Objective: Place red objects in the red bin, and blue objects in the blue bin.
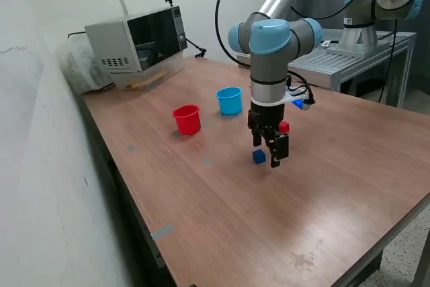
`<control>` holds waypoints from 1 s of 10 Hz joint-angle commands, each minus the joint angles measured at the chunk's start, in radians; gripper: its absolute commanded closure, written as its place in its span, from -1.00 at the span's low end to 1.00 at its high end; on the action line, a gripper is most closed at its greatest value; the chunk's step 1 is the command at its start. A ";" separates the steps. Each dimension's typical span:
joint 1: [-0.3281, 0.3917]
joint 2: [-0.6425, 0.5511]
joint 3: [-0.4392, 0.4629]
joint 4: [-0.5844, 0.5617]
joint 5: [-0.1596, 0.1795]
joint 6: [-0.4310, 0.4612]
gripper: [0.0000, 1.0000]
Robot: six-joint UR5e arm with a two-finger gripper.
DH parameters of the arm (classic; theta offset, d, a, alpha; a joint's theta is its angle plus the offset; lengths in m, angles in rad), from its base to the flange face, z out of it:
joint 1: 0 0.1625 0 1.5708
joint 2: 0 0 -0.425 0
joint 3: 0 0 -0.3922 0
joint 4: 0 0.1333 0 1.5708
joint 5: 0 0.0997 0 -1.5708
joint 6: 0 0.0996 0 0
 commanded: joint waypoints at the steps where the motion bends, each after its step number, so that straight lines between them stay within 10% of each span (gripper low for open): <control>1: -0.008 0.009 -0.012 -0.005 -0.001 -0.007 -1.00; 10: -0.039 0.015 0.004 -0.003 -0.015 -0.023 -1.00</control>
